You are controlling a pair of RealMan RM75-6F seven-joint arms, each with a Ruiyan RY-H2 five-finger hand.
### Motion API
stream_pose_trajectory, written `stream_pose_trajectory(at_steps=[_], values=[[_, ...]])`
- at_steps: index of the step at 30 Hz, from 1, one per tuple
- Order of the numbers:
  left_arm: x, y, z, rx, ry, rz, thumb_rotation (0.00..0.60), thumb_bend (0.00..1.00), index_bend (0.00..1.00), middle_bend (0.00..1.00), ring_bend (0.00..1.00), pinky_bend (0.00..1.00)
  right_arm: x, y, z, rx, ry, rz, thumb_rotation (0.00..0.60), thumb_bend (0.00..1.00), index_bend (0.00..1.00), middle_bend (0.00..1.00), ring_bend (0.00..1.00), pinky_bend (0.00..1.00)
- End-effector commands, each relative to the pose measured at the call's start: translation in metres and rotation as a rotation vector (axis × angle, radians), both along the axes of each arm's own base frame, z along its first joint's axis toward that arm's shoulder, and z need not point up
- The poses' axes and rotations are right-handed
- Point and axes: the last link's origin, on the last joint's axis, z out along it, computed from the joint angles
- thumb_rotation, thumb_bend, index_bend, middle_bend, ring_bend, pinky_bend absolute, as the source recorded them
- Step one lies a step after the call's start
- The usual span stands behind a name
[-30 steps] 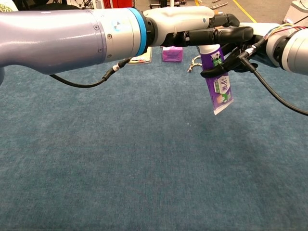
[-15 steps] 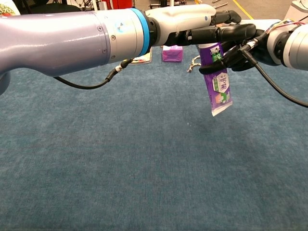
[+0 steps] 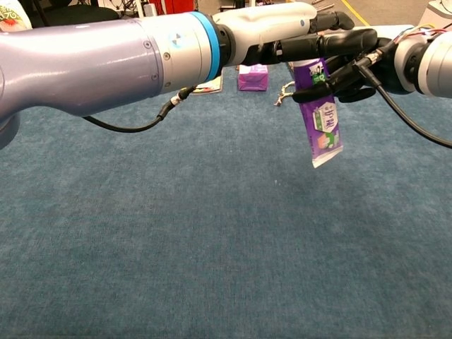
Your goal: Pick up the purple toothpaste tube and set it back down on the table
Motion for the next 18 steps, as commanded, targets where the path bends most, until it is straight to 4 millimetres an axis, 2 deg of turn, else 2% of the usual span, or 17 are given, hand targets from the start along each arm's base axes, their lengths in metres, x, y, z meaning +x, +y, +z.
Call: stream_pose_trajectory(at_steps=[1, 10, 18], values=[[0.003, 0.001, 0.006, 0.022, -0.033, -0.004, 0.0, 0.09, 0.0, 0.0, 0.0, 0.0, -0.004, -0.001, -0.001, -0.007, 0.035, 0.007, 0.6, 0.28, 0.79, 0.81, 0.9, 1.0], [0.005, 0.007, 0.027, 0.052, -0.067, 0.0, 0.0, 0.09, 0.0, 0.0, 0.0, 0.0, -0.021, -0.003, -0.003, 0.017, 0.115, 0.0, 0.6, 0.28, 0.79, 0.81, 0.9, 1.0], [-0.015, 0.013, 0.047, 0.091, -0.016, 0.029, 0.0, 0.09, 0.0, 0.0, 0.0, 0.0, -0.042, -0.007, 0.004, 0.039, 0.3, 0.031, 0.6, 0.28, 0.78, 0.8, 0.88, 0.99]])
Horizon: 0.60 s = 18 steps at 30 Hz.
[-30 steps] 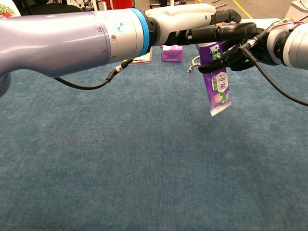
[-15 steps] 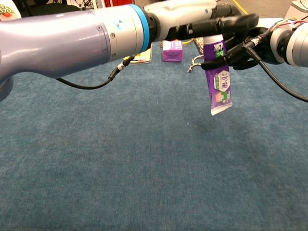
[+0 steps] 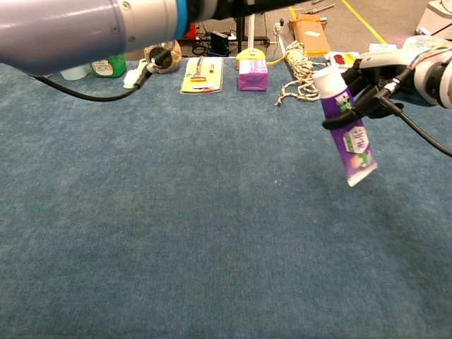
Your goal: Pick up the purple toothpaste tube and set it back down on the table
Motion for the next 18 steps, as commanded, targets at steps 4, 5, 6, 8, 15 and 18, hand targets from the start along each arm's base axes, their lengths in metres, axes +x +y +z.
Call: stream_pose_trajectory(at_steps=[4, 5, 6, 8, 15, 18], values=[[-0.022, 0.003, 0.019, 0.027, 0.046, 0.041, 0.0, 0.09, 0.0, 0.0, 0.0, 0.0, -0.014, -0.004, 0.006, 0.018, 0.155, 0.035, 0.6, 0.28, 0.78, 0.79, 0.86, 0.97], [-0.027, 0.004, 0.022, 0.033, 0.057, 0.047, 0.0, 0.09, 0.0, 0.0, 0.0, 0.0, -0.015, -0.004, 0.007, 0.021, 0.181, 0.043, 0.6, 0.28, 0.77, 0.79, 0.86, 0.96], [-0.037, 0.006, 0.031, 0.053, 0.082, 0.064, 0.0, 0.09, 0.0, 0.0, 0.0, 0.0, -0.02, -0.005, 0.009, 0.031, 0.251, 0.07, 0.6, 0.28, 0.77, 0.79, 0.85, 0.95], [-0.045, 0.005, 0.039, 0.063, 0.098, 0.075, 0.0, 0.09, 0.0, 0.0, 0.0, 0.0, -0.022, -0.007, 0.009, 0.034, 0.304, 0.086, 0.6, 0.28, 0.76, 0.78, 0.84, 0.94], [-0.087, 0.002, 0.075, 0.119, 0.161, 0.144, 0.0, 0.09, 0.0, 0.0, 0.0, 0.0, -0.031, -0.009, 0.008, 0.019, 0.527, 0.174, 0.6, 0.29, 0.68, 0.71, 0.75, 0.86], [-0.103, -0.001, 0.087, 0.132, 0.181, 0.175, 0.0, 0.09, 0.0, 0.0, 0.0, 0.0, -0.033, -0.007, 0.004, 0.024, 0.556, 0.19, 0.6, 0.29, 0.59, 0.62, 0.66, 0.75]])
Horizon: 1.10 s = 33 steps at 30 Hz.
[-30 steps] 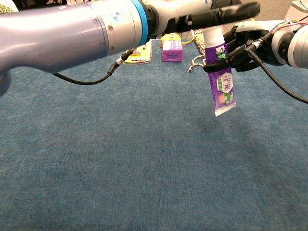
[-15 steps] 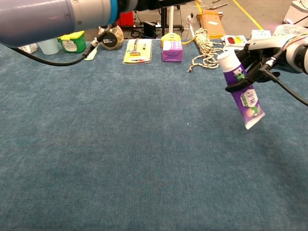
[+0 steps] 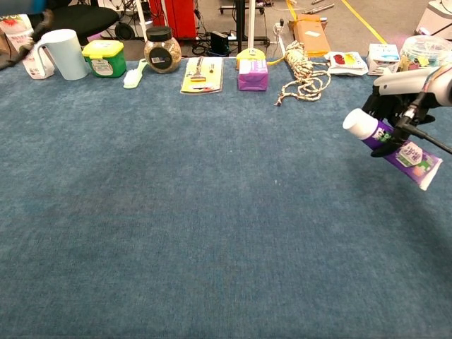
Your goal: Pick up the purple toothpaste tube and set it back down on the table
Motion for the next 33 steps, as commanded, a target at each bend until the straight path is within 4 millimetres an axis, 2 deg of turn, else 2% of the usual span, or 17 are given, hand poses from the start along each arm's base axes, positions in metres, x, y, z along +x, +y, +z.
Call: stream_pose_trajectory(at_steps=[1, 5, 9, 13, 20, 25, 27, 31, 33], values=[[-0.022, -0.006, 0.015, 0.011, 0.024, 0.043, 0.0, 0.09, 0.0, 0.0, 0.0, 0.0, -0.002, 0.001, -0.004, 0.007, 0.037, 0.014, 0.6, 0.29, 0.55, 0.59, 0.62, 0.7], [-0.043, -0.012, 0.029, 0.022, 0.042, 0.086, 0.0, 0.09, 0.0, 0.0, 0.0, 0.0, -0.002, 0.004, -0.01, 0.047, 0.051, 0.023, 0.6, 0.28, 0.36, 0.43, 0.46, 0.53], [-0.057, -0.017, 0.037, 0.032, 0.054, 0.108, 0.0, 0.09, 0.0, 0.0, 0.0, 0.0, 0.0, 0.006, -0.013, 0.068, 0.053, 0.028, 0.6, 0.28, 0.15, 0.23, 0.27, 0.31], [-0.078, -0.024, 0.047, 0.044, 0.075, 0.145, 0.0, 0.09, 0.0, 0.0, 0.0, 0.0, 0.0, 0.007, -0.011, 0.073, 0.063, 0.038, 0.6, 0.28, 0.03, 0.09, 0.13, 0.16], [-0.105, -0.038, 0.065, 0.08, 0.13, 0.189, 0.0, 0.09, 0.0, 0.0, 0.0, 0.0, -0.013, 0.008, 0.01, -0.025, 0.038, 0.007, 0.6, 0.27, 0.05, 0.07, 0.11, 0.15], [-0.125, -0.052, 0.077, 0.114, 0.144, 0.242, 0.005, 0.09, 0.0, 0.0, 0.0, 0.0, -0.026, 0.011, 0.033, -0.142, -0.004, -0.024, 0.6, 0.27, 0.11, 0.11, 0.11, 0.16], [-0.133, -0.057, 0.081, 0.14, 0.146, 0.258, 0.047, 0.09, 0.0, 0.0, 0.0, 0.0, -0.032, 0.013, 0.042, -0.196, -0.036, -0.04, 0.6, 0.27, 0.15, 0.14, 0.13, 0.17], [-0.148, -0.068, 0.088, 0.182, 0.125, 0.305, 0.193, 0.09, 0.0, 0.0, 0.0, 0.0, -0.045, 0.018, 0.057, -0.296, -0.071, -0.048, 0.6, 0.27, 0.25, 0.21, 0.2, 0.22], [-0.156, -0.072, 0.092, 0.202, 0.109, 0.327, 0.213, 0.09, 0.0, 0.0, 0.0, 0.0, -0.052, 0.022, 0.063, -0.345, -0.08, -0.041, 0.6, 0.27, 0.31, 0.24, 0.24, 0.25]])
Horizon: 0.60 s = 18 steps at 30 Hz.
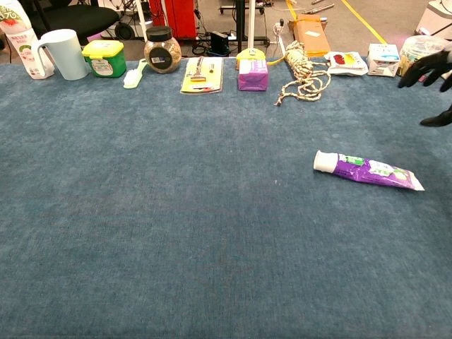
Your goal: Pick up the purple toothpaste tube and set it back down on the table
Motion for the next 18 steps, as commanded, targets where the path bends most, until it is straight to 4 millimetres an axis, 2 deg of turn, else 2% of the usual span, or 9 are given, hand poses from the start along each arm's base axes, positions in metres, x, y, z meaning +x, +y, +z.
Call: stream_pose_trajectory(at_steps=[1, 7, 11, 18], values=[[-0.017, -0.011, 0.008, 0.048, -0.026, 0.042, 0.221, 0.09, 0.0, 0.0, 0.0, 0.0, -0.015, 0.008, 0.015, -0.121, -0.02, 0.013, 0.6, 0.27, 0.34, 0.27, 0.26, 0.27], [-0.041, -0.026, 0.017, 0.144, -0.024, 0.073, 0.252, 0.09, 0.0, 0.0, 0.0, 0.0, -0.036, 0.021, 0.028, -0.245, -0.034, 0.029, 0.6, 0.27, 0.46, 0.38, 0.36, 0.35], [-0.053, -0.037, 0.019, 0.183, -0.007, 0.084, 0.26, 0.09, 0.0, 0.0, 0.0, 0.0, -0.048, 0.029, 0.034, -0.285, -0.023, 0.034, 0.6, 0.27, 0.51, 0.42, 0.4, 0.38], [-0.075, -0.068, 0.017, 0.232, -0.006, 0.123, 0.27, 0.09, 0.0, 0.0, 0.0, 0.0, -0.065, 0.052, 0.04, -0.312, -0.029, 0.058, 0.6, 0.27, 0.55, 0.47, 0.44, 0.42]])
